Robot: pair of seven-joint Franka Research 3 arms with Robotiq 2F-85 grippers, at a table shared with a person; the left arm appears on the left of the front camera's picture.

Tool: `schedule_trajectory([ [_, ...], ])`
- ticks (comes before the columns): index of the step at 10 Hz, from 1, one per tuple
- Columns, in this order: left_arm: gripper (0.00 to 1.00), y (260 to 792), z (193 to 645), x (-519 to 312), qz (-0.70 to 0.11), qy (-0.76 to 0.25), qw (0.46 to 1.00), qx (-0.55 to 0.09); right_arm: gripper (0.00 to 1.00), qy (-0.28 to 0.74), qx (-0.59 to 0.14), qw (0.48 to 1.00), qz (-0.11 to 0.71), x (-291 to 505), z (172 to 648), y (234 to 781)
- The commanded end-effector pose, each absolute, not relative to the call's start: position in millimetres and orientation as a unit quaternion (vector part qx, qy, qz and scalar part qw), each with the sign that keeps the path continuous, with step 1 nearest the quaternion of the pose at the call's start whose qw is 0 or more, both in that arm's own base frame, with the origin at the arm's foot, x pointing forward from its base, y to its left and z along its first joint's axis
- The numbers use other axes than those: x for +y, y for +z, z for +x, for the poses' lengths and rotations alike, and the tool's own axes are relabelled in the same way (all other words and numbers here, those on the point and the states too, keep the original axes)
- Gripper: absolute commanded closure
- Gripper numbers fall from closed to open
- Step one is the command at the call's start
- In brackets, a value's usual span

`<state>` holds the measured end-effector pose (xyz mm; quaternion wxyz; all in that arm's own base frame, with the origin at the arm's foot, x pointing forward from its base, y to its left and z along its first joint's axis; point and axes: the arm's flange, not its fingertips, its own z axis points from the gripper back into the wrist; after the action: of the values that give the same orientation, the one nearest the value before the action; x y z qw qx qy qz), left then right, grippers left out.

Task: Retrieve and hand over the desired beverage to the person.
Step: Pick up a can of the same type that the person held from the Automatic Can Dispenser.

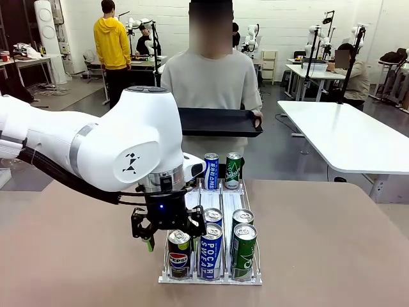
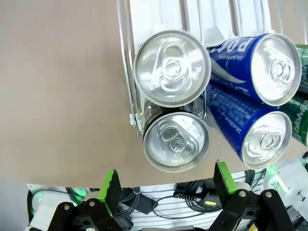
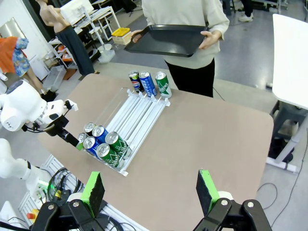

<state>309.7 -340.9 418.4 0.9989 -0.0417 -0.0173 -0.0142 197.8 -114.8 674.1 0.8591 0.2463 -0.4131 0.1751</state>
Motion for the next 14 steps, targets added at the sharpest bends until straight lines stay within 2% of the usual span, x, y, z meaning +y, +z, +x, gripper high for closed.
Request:
schedule_trajectory([
  [1,0.00,420.6,311.8,-346.6,-0.044,-0.046,0.997,-0.035,0.00,0.179,-0.413,0.857,0.252,-113.3,198.2,673.2],
  [6,0.00,409.2,314.4,-353.3,-0.032,-0.088,0.995,-0.037,0.00,0.179,-0.413,0.857,0.252,-113.3,198.2,673.2],
  [14,0.00,411.0,322.0,-345.3,-0.017,-0.090,0.994,-0.064,0.00,0.179,-0.413,0.857,0.252,-113.3,198.2,673.2],
])
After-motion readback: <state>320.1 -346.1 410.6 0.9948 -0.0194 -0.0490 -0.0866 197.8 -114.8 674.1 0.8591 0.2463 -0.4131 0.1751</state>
